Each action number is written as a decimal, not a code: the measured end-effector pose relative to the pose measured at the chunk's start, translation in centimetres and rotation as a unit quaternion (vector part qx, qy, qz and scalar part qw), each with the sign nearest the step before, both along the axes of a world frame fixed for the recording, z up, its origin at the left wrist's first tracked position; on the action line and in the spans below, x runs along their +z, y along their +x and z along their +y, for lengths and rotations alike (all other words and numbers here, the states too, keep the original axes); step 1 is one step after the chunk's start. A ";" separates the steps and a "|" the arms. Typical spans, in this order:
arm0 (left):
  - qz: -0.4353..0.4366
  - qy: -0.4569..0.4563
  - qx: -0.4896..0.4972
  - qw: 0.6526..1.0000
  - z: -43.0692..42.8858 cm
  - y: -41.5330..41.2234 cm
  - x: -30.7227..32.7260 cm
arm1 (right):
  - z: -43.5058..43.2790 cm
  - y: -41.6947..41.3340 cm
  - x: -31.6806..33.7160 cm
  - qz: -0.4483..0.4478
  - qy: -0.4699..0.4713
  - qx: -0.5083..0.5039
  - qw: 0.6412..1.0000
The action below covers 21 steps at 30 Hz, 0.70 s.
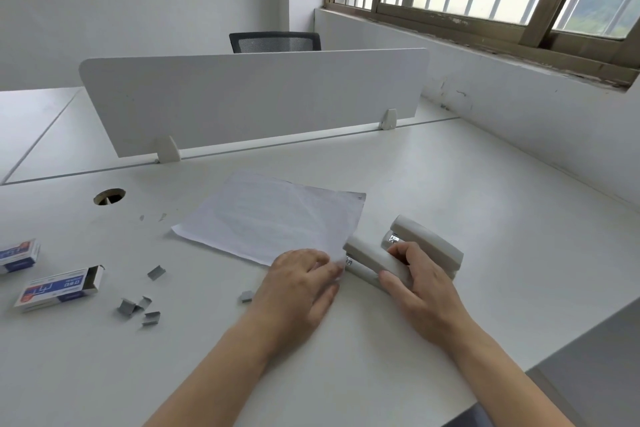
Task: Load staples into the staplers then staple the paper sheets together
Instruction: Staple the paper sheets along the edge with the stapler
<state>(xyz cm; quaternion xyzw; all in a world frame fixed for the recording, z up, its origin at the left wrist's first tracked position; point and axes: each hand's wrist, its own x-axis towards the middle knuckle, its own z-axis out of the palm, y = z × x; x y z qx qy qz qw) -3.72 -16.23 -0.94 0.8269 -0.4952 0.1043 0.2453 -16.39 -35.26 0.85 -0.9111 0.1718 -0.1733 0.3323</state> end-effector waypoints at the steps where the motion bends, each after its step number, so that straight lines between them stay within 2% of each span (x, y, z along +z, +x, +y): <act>1: -0.004 0.001 -0.002 1.000 0.0 0.0 0.0 | 0.0 0.0 0.0 0.000 -0.003 0.001 1.000; 7: -0.007 0.025 -0.014 1.000 0.1 0.2 -0.2 | 0.0 0.1 0.2 0.015 -0.007 0.004 1.000; 14: 0.060 0.111 -0.022 0.992 0.7 -0.3 0.1 | 0.1 0.2 0.5 0.009 0.008 0.006 1.000; 17: 0.086 0.069 -0.016 0.994 0.8 -0.3 0.1 | 0.1 0.2 0.8 0.013 -0.005 0.009 1.000; 21: 0.096 -0.040 0.018 0.994 1.1 0.4 -0.4 | -0.1 0.3 1.1 0.018 -0.017 0.016 1.000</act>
